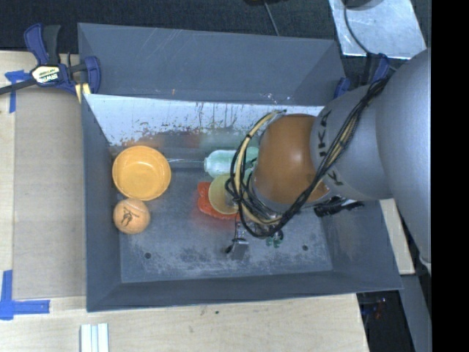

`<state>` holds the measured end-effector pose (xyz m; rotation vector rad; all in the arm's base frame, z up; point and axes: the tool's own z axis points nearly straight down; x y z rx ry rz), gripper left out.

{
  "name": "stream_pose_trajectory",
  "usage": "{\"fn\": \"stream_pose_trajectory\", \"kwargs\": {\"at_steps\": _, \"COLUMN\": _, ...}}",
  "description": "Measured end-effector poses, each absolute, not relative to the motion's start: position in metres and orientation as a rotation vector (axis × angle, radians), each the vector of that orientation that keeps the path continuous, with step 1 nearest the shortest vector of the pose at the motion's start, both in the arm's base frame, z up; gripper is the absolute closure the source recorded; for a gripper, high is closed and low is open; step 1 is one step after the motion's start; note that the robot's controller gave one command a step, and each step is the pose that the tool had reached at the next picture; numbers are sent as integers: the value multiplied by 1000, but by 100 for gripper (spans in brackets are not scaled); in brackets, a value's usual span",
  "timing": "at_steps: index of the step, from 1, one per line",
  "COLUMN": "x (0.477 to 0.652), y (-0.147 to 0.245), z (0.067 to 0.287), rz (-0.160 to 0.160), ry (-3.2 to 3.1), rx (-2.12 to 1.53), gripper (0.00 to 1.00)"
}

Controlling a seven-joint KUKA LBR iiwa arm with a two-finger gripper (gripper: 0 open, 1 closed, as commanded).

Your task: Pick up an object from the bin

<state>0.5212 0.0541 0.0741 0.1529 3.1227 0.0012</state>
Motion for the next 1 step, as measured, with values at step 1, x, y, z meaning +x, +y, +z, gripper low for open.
{"fn": "stream_pose_trajectory", "kwargs": {"at_steps": 1, "x": 517, "y": 41, "z": 123, "rz": -3, "ry": 3110, "rx": 327, "gripper": 0}}
